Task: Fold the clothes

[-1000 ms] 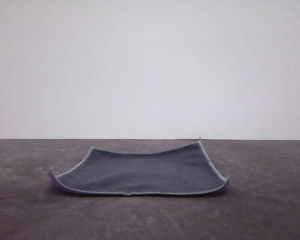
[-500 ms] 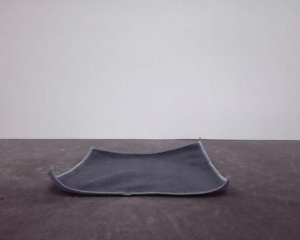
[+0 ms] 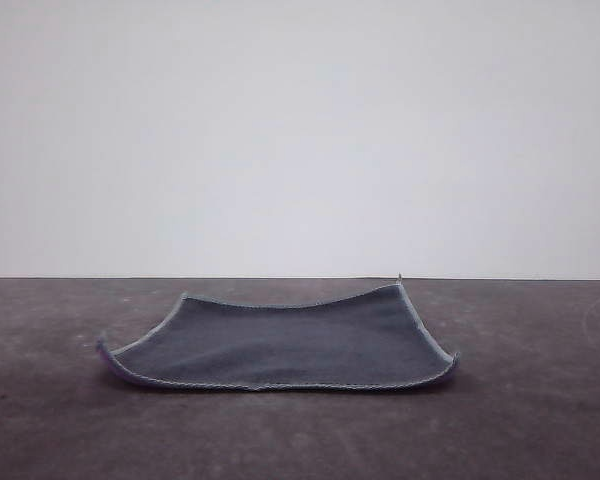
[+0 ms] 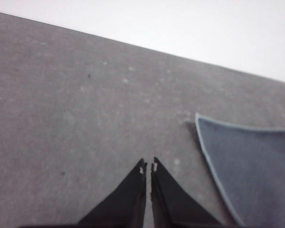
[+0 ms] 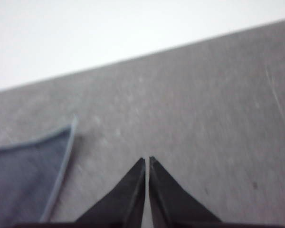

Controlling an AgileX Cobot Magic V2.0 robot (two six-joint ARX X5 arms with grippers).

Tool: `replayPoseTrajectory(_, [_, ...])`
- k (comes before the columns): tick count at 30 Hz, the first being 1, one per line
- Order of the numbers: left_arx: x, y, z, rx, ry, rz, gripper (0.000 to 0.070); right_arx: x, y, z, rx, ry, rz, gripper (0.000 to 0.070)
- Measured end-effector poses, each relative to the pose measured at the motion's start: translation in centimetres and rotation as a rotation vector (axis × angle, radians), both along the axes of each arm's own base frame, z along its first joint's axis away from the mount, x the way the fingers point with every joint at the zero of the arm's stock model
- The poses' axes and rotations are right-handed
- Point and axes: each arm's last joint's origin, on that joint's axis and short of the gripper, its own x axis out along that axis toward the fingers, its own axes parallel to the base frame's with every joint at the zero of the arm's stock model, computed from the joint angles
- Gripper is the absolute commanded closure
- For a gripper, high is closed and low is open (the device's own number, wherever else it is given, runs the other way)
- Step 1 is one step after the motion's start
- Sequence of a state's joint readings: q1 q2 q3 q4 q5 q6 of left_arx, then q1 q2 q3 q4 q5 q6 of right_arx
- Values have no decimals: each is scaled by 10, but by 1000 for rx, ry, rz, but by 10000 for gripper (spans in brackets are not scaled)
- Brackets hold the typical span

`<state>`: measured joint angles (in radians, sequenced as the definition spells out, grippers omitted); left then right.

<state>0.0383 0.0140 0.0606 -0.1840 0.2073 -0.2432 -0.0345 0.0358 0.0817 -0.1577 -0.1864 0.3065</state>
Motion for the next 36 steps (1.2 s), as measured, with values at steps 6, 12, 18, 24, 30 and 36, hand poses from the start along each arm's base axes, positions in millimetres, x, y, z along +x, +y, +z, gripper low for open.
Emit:
replayPoseTrajectory(6, [-3, 0, 44, -40, -58, 5, 699, 4, 1, 53, 15, -17, 26, 693])
replayPoseTrajectory(12, [4, 0, 77, -60, 28, 8, 699, 29, 3, 87, 37, 86, 151, 693])
replayPoseTrajectory(18, [19, 0, 118, -21, 112, -5, 699, 62, 6, 111, 10, 142, 283, 693])
replayPoseTrajectory(24, [51, 0, 135, 38, 295, -99, 699, 97, 6, 120, -21, 279, 337, 693])
replayPoseTrajectory(30, [78, 0, 129, 61, 427, -150, 699, 121, 6, 114, -53, 400, 359, 693])
replayPoseTrajectory(36, [90, 0, 121, 82, 464, -163, 699, 122, 5, 110, -106, 438, 330, 692])
